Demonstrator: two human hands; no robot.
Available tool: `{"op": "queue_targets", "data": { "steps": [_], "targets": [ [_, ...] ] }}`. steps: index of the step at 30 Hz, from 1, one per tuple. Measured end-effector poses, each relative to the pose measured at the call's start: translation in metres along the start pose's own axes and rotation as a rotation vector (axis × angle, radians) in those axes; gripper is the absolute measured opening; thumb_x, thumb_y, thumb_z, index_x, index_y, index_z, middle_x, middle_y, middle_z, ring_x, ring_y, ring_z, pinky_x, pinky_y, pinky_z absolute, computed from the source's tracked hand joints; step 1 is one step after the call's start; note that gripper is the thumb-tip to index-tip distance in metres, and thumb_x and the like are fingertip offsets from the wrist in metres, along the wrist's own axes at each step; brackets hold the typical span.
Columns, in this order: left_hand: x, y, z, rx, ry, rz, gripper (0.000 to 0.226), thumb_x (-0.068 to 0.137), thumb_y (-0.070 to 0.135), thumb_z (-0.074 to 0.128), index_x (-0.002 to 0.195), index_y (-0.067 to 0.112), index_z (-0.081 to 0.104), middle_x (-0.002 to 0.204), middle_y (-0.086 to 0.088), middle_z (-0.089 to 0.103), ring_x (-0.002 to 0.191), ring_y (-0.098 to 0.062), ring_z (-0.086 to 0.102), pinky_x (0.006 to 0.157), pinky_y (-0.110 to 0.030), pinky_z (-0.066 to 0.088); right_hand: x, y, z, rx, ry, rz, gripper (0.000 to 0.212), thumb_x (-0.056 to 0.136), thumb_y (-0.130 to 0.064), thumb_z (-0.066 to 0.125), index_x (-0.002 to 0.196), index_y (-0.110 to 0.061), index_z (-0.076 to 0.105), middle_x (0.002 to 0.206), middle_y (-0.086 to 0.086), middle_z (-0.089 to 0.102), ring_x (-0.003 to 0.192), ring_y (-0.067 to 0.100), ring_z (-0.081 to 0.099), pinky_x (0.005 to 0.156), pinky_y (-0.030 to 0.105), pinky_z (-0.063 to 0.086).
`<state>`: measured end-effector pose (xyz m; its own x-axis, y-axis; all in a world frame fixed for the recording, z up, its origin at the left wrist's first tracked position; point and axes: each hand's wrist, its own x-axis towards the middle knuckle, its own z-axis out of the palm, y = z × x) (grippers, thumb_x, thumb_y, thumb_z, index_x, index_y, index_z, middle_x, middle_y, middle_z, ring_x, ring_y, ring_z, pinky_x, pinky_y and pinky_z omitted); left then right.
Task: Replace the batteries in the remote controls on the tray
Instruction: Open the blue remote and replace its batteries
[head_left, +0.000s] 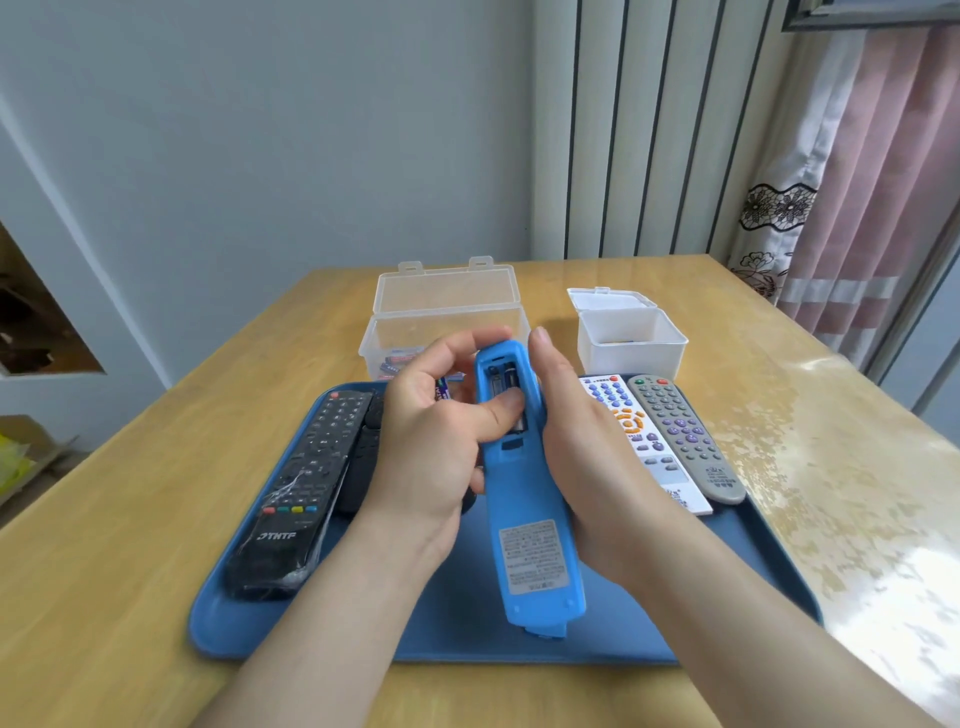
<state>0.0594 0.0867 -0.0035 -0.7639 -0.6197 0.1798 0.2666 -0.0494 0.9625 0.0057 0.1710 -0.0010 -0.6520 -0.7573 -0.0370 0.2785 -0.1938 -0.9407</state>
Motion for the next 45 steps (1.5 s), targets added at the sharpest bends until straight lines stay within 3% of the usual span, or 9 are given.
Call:
{"op": "queue_targets", "data": {
  "steps": [5,10,13,18,22,27,37,40,45],
  "targets": [
    [0.005,0.001,-0.004,0.003,0.103,-0.044,0.025,0.088,0.000,0.058,0.090,0.021,0.071,0.065,-0.003,0.058,0.040,-0.015,0.045,0.039,-0.015,0.027,0.001,-0.004,-0.004,-0.055,-0.174,0.031,0.030,0.101,-0.027,0.048,0.118,-0.005,0.059,0.083,0.011,0.063,0.069,0.025,0.060,0.066,0.034,0.053],
    [0.001,0.007,-0.001,-0.059,0.028,-0.002,0.013,0.093,0.009,0.058,0.098,0.015,0.068,0.072,-0.008,0.062,0.040,-0.011,0.051,0.036,-0.015,0.033,0.000,-0.015,-0.014,-0.086,-0.279,-0.040,0.033,0.097,0.006,0.041,0.125,-0.004,0.056,0.102,0.025,0.066,0.080,0.030,0.065,0.078,0.042,0.060],
    [0.004,0.006,-0.001,-0.174,-0.063,-0.045,0.021,0.098,0.009,0.044,0.107,0.013,0.062,0.082,-0.011,0.063,0.047,-0.010,0.051,0.038,-0.017,0.032,0.002,-0.017,-0.019,-0.081,-0.189,-0.092,0.034,0.097,0.010,0.036,0.122,-0.003,0.056,0.110,0.031,0.066,0.080,0.039,0.067,0.080,0.049,0.060],
    [0.017,-0.003,-0.012,-0.346,-0.097,-0.174,0.040,0.094,-0.009,0.029,0.122,0.006,0.053,0.089,-0.016,0.057,0.062,-0.018,0.048,0.051,-0.026,0.042,0.006,-0.019,-0.025,0.089,-0.075,-0.059,0.034,0.090,0.012,0.032,0.115,0.007,0.054,0.092,0.022,0.067,0.070,0.034,0.065,0.072,0.048,0.061],
    [0.015,-0.002,-0.015,-0.351,-0.062,-0.127,0.025,0.101,0.001,0.034,0.115,0.007,0.054,0.092,-0.016,0.069,0.076,-0.024,0.068,0.067,-0.028,0.057,0.006,-0.021,-0.028,0.235,0.001,0.023,0.021,0.092,-0.002,0.044,0.107,-0.002,0.059,0.075,0.014,0.067,0.058,0.027,0.065,0.059,0.037,0.060],
    [0.010,-0.004,-0.008,-0.233,-0.039,-0.063,0.005,0.101,0.021,0.044,0.099,0.018,0.048,0.101,-0.010,0.074,0.091,-0.023,0.071,0.094,-0.041,0.048,0.006,-0.016,-0.026,0.198,0.091,-0.051,0.013,0.087,-0.002,0.063,0.099,-0.008,0.059,0.074,0.011,0.066,0.061,0.025,0.064,0.055,0.029,0.057],
    [0.009,-0.008,-0.003,-0.276,0.008,0.014,0.018,0.078,0.021,0.063,0.091,0.010,0.069,0.076,-0.003,0.070,0.057,-0.012,0.060,0.043,-0.022,0.043,0.007,-0.002,-0.017,0.068,-0.049,-0.058,0.015,0.082,0.006,0.067,0.092,-0.005,0.066,0.072,0.017,0.060,0.056,0.022,0.056,0.052,0.022,0.050],
    [0.009,-0.009,-0.003,-0.209,-0.030,0.058,0.021,0.077,0.020,0.064,0.094,0.011,0.071,0.065,0.000,0.062,0.053,-0.013,0.054,0.045,-0.022,0.043,0.009,0.001,-0.016,0.064,0.009,-0.079,0.018,0.079,0.006,0.069,0.095,0.001,0.062,0.069,0.016,0.060,0.052,0.022,0.055,0.049,0.021,0.047],
    [0.012,-0.014,-0.007,-0.124,-0.106,0.053,0.020,0.090,0.009,0.058,0.107,0.009,0.068,0.081,-0.010,0.064,0.070,-0.019,0.056,0.065,-0.023,0.050,0.010,0.002,-0.018,0.051,0.114,-0.180,0.021,0.078,0.003,0.075,0.092,-0.004,0.061,0.069,0.008,0.062,0.057,0.018,0.059,0.054,0.025,0.051]
  ]
}}
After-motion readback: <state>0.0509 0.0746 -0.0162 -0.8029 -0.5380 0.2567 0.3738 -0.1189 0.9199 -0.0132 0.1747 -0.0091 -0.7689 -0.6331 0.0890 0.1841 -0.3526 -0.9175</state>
